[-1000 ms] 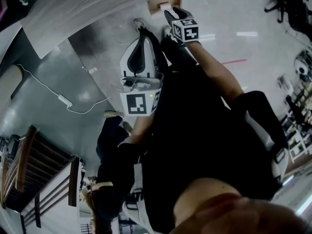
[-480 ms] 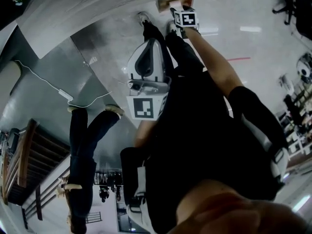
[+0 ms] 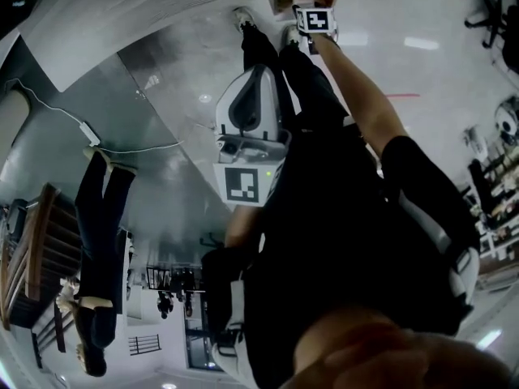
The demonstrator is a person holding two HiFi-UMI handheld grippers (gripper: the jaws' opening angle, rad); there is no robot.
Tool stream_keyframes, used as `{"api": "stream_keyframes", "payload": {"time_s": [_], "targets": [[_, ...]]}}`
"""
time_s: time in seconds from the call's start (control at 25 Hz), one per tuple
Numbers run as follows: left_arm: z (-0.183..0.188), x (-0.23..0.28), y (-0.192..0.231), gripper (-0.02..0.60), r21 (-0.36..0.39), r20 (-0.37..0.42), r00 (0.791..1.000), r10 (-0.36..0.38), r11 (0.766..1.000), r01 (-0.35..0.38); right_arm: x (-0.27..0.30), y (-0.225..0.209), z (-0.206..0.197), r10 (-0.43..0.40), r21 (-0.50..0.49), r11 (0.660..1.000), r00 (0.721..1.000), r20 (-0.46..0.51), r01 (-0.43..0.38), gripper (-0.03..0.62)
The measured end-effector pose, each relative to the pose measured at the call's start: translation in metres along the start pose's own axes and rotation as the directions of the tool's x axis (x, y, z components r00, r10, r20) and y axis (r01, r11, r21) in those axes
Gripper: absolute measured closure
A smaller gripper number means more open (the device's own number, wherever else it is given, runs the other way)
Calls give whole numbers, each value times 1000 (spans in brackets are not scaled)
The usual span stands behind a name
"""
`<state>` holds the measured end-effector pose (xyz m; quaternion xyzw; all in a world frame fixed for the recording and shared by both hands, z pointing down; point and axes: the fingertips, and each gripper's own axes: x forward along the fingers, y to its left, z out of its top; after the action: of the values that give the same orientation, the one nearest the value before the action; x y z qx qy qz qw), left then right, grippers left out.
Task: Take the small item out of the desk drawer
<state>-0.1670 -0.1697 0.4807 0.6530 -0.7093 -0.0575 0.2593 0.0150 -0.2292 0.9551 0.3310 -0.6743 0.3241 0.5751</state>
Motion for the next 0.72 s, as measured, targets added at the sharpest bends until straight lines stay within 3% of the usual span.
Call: {"api": "stream_keyframes", "payload": {"time_s": [0.48,0.64,0.72], "targets": [[2,-6,9,584,-6,-10,1000,12,1000,-12,7,4,5,-15,-19,1000,999,-46,14,345],[2,-5,5,584,-7,1,1000,13,1000,-13,4,21,6,77,17,997,996,-36,-76,345],[0,-6,-1,584,-4,7,1000,9,1000,-9,0,10,6,41,2,999,999,-31,-41,345]]}}
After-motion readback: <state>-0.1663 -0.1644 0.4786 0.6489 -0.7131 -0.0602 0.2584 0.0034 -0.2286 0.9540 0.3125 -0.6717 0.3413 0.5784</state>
